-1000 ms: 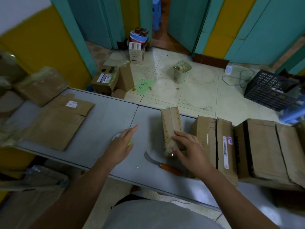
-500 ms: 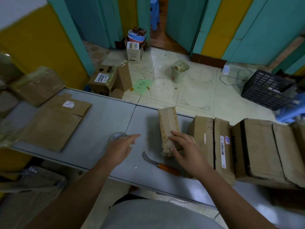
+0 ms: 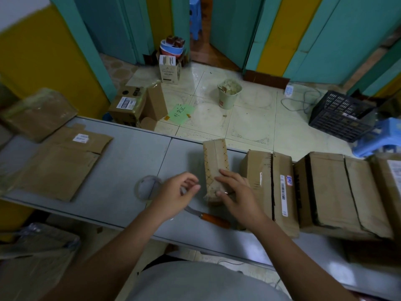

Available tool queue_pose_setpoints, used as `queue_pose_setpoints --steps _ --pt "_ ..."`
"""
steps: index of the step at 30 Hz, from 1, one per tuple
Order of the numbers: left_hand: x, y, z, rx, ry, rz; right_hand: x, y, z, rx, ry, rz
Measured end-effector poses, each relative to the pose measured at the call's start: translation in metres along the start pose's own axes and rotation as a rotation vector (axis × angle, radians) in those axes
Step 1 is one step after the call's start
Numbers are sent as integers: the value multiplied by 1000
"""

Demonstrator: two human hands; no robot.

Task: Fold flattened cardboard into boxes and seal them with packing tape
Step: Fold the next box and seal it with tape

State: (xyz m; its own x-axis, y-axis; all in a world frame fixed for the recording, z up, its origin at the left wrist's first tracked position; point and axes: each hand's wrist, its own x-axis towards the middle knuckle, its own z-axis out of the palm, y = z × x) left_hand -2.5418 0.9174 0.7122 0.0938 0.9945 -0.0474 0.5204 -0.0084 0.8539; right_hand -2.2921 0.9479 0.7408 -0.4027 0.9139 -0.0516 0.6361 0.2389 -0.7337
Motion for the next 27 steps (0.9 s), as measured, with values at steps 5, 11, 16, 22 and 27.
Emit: queue_pose_setpoints --steps 5,11,16,22,27 --pt "6 29 25 -151 -18 -54 -3 6 -1 92 59 29" --pt "2 24 20 -115 -27 -60 -13 11 -4 86 -10 20" --pt "3 21 17 -182 37 -52 -20 18 -9 95 81 66" --pt "7 16 17 -356 3 -139 -22 20 -6 272 96 216" --pt "6 11 15 -631 -33 -284 -27 22 -3 292 97 179"
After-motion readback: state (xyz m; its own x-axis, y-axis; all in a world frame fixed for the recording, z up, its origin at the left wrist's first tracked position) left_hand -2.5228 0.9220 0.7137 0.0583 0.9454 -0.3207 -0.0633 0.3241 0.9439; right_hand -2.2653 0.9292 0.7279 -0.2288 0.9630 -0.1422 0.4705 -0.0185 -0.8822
